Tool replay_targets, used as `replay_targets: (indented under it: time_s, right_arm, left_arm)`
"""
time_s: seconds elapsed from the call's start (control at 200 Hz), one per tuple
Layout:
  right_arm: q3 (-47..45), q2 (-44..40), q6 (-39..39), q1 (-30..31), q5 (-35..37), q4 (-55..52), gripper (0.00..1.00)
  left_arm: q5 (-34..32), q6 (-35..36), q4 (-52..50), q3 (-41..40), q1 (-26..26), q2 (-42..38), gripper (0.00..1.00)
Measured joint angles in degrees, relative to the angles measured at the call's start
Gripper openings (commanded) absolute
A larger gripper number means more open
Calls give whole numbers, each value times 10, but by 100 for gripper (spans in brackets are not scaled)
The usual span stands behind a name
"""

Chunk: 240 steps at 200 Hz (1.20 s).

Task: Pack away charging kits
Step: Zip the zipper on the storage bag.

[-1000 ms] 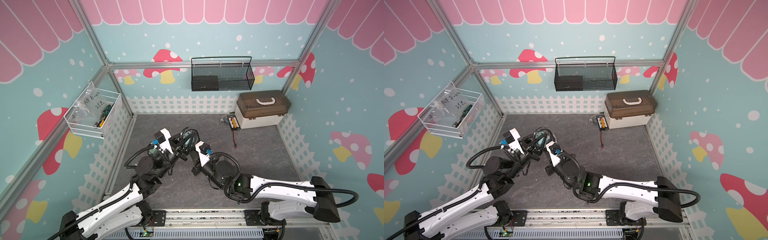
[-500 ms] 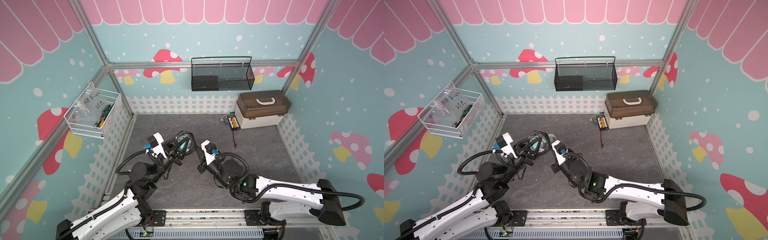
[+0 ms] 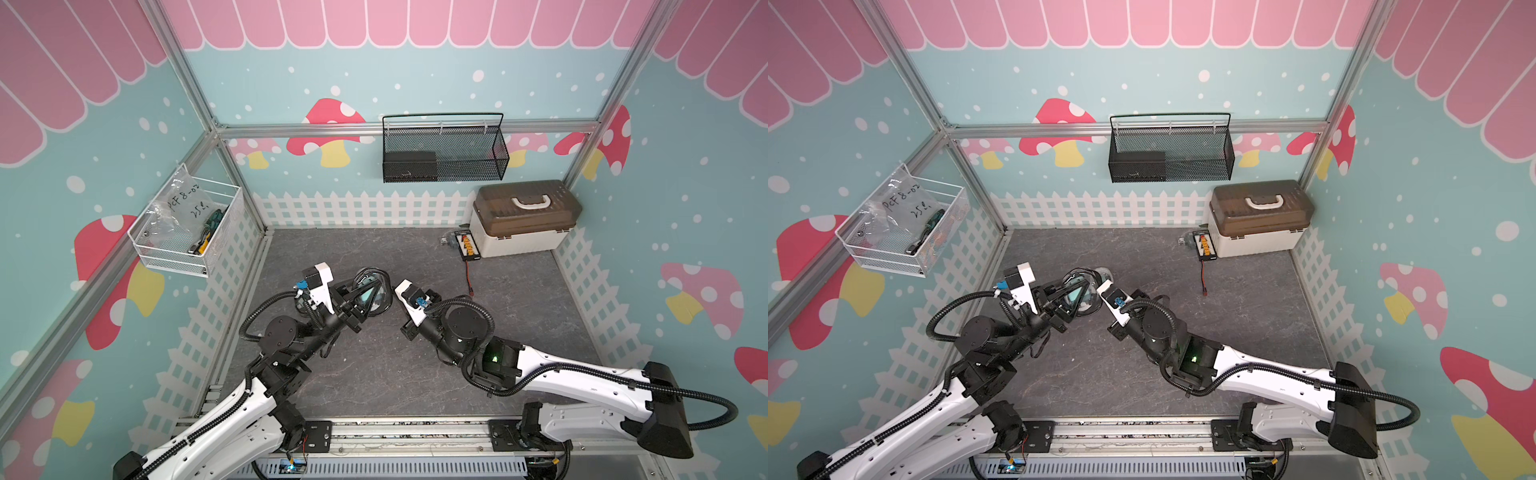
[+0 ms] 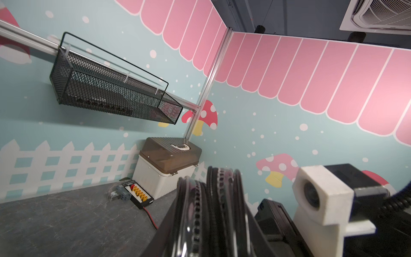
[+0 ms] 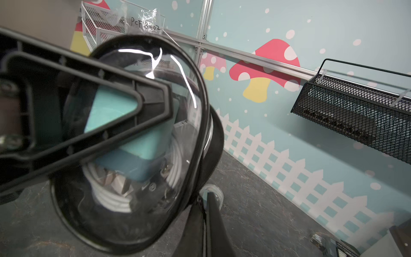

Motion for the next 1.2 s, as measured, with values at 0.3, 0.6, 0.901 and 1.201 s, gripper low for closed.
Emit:
replay_targets:
  time_s: [0.3,0.6,0.901,1.201]
  right_arm:
    - [43,-10,-68,-37,-73,-62,0]
    - [120,-10,-124,-58,-130,-154,0]
    - [97,-23,-89,-68,-148,-108,0]
    - [-4,-45,-4,-70,-108,88,0]
  left_arm:
    - [58,-3,-42,11,4,8,0]
    - [137,16,-59,38,9,33,0]
    - [167,28,-96,87,12,59,12]
    - [186,-16,-66,124,10,116,52]
